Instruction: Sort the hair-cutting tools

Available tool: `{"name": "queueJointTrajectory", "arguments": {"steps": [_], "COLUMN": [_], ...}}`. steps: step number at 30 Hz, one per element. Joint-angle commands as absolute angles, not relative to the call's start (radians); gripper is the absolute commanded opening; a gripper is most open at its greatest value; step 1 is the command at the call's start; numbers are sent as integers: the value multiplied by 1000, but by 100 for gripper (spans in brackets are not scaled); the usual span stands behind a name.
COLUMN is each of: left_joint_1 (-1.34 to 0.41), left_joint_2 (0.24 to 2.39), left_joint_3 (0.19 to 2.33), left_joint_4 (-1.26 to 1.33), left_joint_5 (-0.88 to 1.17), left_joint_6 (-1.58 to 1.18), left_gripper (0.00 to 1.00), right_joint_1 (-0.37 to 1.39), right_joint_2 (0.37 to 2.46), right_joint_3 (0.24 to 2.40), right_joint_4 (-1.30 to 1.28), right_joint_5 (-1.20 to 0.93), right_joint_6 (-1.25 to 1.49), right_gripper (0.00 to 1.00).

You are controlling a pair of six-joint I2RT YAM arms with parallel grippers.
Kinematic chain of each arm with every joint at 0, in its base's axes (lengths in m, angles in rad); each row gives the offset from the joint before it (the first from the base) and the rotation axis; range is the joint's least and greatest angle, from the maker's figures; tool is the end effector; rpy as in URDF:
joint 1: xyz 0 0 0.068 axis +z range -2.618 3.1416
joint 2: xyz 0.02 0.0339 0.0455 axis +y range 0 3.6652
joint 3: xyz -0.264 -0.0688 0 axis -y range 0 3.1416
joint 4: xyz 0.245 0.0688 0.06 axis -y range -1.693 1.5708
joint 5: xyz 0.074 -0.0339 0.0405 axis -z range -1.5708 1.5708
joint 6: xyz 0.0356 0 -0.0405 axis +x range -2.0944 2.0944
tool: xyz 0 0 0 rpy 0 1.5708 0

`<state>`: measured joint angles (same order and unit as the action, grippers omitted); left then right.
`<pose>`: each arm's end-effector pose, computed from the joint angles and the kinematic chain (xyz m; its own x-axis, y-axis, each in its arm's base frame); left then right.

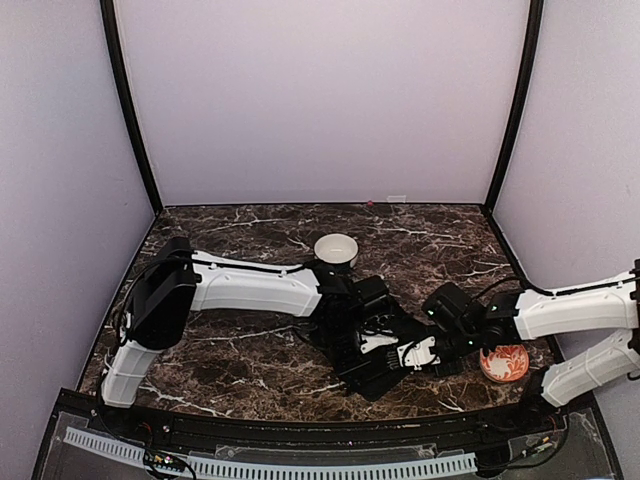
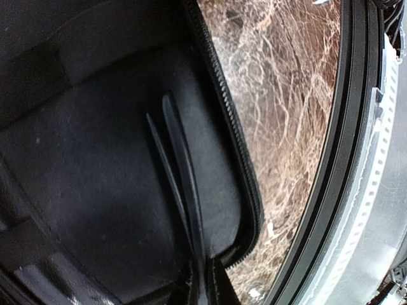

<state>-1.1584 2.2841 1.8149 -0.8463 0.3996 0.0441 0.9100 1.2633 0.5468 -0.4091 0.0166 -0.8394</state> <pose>0.1738 -0.4319 0.1525 -0.3485 0.8979 -0.2689 0.8996 0.2399 -0.3649 0.1302 0.1666 0.1505 0.2143 -0.9368 -0.2765 -0.9366 -0.1167 -0.3305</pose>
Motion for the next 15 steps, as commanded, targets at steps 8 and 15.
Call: {"name": "queueJointTrajectory", "arguments": {"steps": [8,15], "left_joint_1": [-1140,-1101], "left_joint_2": [2227,2184], "left_joint_3": [1734,1724], "left_joint_4": [-871,-850], "left_joint_5": [345,401], "left_joint_6": [13,-41], "left_gripper": [1,1], "right_joint_1": [913,897], "right_joint_2": [1172,1160], "right_joint_3": [679,625], "right_joint_4": [-573,-564], "right_joint_5": [-71,11], "right_joint_6": [-763,-822], "right_gripper": [32,33]}}
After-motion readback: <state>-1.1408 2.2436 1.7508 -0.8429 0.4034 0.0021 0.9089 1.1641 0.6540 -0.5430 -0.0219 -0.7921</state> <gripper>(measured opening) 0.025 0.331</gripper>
